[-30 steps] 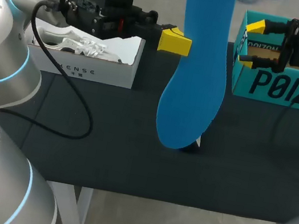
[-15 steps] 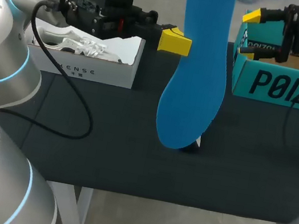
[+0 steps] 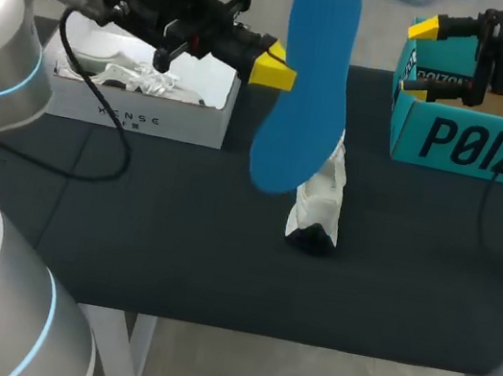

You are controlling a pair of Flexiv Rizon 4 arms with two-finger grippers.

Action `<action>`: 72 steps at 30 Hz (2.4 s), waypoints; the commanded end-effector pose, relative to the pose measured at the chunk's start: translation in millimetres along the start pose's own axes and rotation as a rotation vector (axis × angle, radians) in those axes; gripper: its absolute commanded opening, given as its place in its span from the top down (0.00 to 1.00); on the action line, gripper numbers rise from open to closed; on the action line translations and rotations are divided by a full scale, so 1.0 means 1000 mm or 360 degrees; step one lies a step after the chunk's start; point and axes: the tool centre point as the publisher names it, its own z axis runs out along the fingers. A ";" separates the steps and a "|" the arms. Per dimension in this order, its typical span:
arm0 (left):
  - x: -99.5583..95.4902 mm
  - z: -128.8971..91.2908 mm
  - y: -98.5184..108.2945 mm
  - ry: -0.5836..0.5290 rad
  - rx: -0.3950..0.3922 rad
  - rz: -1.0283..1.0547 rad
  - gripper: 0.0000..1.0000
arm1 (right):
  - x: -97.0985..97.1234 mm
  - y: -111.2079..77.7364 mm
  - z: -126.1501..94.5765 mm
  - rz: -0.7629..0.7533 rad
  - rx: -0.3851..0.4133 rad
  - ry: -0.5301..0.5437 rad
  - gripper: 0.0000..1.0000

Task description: Take the shoe out of the shoebox, open the shoe tongue, remove and reinsert the insole, then place the shoe into the shoebox

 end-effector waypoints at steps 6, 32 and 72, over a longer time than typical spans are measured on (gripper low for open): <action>-0.010 0.001 -0.011 -0.0087 -0.0426 0.0413 1.00 | 0.000 0.001 0.002 0.0001 0.0001 -0.0001 0.00; -0.130 -0.019 0.064 -0.0417 -0.0559 0.2671 1.00 | 0.000 0.001 0.002 0.0001 0.0001 -0.0001 0.00; -0.194 0.029 0.116 -0.0193 -0.0948 0.2550 1.00 | 0.013 -0.016 0.017 -0.0112 -0.0081 -0.0001 0.41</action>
